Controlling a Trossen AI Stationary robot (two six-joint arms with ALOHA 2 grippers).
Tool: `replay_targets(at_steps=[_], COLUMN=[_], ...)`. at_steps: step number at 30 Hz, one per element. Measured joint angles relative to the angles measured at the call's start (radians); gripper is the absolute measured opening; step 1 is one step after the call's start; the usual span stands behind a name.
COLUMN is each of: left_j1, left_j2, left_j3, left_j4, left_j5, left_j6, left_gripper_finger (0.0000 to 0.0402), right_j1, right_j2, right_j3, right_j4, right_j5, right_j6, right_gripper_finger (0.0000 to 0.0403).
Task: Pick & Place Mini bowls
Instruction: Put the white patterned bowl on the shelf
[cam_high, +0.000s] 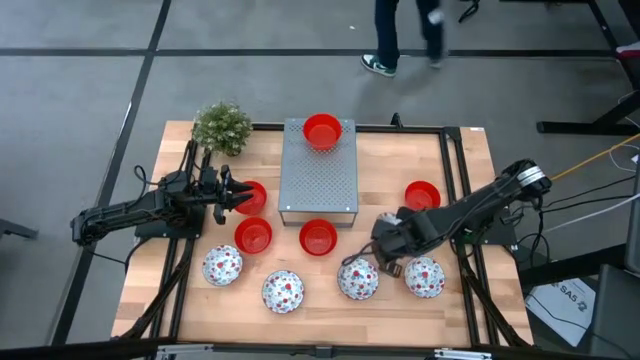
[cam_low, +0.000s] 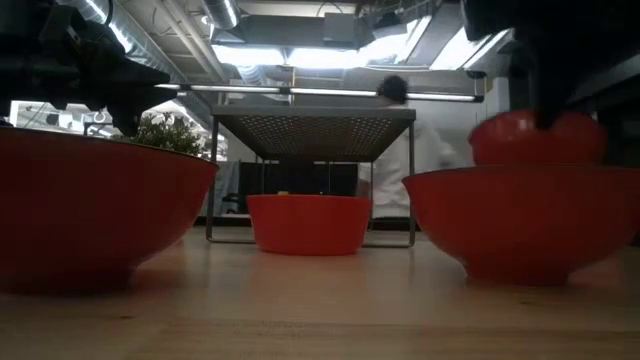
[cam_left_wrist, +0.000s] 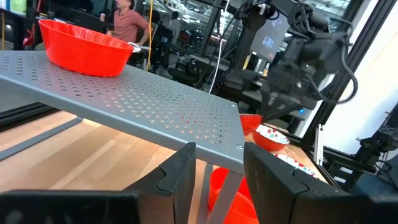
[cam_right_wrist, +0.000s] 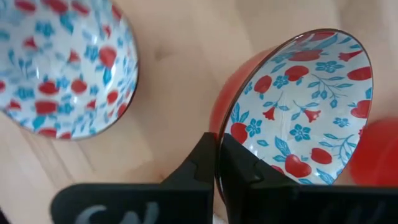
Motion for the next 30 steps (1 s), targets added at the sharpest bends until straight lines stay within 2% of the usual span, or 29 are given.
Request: replay_targets(at_steps=[7, 15, 24, 30], left_j1=[0.000, 0.000, 0.000, 0.000], left_j2=[0.000, 0.000, 0.000, 0.000], left_j3=[0.000, 0.000, 0.000, 0.000], left_j4=[0.000, 0.000, 0.000, 0.000], left_j5=[0.000, 0.000, 0.000, 0.000], left_j6=[0.000, 0.000, 0.000, 0.000], left_gripper_finger=[0.0130, 0.0130, 0.0130, 0.0130], right_j1=[-0.063, -0.131, -0.136, -0.140], right_j2=[-0.074, -0.091, -0.013, 0.045], right_j3=[0.028, 0.202, 0.391, 0.447], right_j4=[-0.007, -0.156, -0.173, -0.060], right_j5=[0.064, 0.179, 0.330, 0.338], right_j6=[-0.052, -0.176, -0.557, -0.864], right_gripper_finger=[0.0008, 0.0008, 0.0008, 0.0008])
